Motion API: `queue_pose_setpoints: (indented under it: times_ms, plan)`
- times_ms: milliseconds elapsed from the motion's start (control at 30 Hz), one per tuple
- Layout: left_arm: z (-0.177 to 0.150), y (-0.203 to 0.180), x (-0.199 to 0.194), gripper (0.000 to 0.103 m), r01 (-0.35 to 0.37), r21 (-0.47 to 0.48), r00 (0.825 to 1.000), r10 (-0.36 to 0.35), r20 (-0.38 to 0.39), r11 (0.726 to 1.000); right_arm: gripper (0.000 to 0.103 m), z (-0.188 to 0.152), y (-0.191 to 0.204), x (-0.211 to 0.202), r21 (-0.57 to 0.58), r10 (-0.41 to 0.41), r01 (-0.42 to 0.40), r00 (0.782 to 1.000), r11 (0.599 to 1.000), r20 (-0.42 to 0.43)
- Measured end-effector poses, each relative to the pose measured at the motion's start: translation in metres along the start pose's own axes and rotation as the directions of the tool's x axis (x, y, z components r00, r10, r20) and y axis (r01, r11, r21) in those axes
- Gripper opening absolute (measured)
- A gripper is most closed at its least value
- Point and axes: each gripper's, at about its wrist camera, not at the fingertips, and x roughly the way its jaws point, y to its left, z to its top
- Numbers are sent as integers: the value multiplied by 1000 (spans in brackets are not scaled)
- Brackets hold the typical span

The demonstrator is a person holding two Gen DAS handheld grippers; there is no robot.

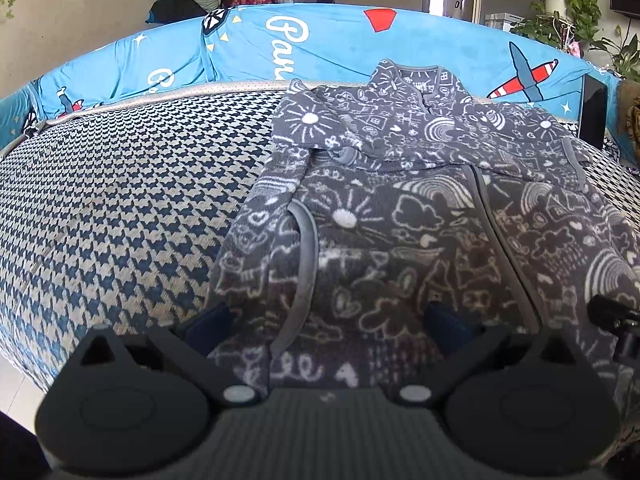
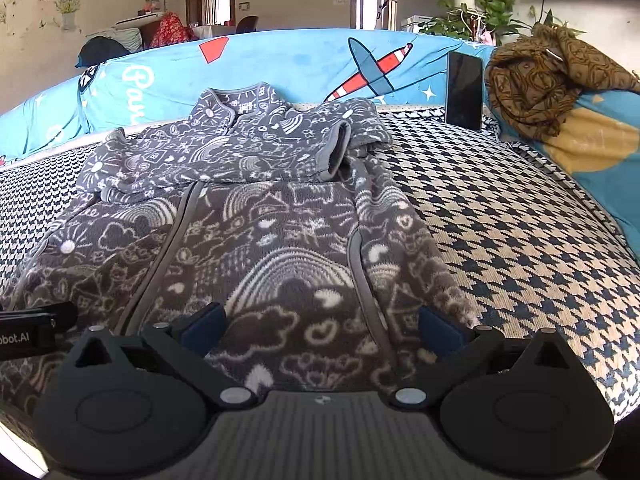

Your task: Fold clothes

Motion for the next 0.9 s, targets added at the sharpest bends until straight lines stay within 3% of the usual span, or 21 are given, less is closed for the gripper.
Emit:
queue_pose_setpoints:
  times_ms: [667,833,900]
  plan:
    - [-9,9,-11,103,26,-16,1000,-26,13,1000,103,-17,-9,-17,-6,51,-51,999,999,-12]
    - [-11,1,-32,103,-60,62,989,51,141,996,102,-17,-14,-24,29,58,-58,998,998,6]
    - [-13,-1,-31,103,-57,77,992,48,113,995,102,-17,-17,-27,48,56,-57,998,997,13]
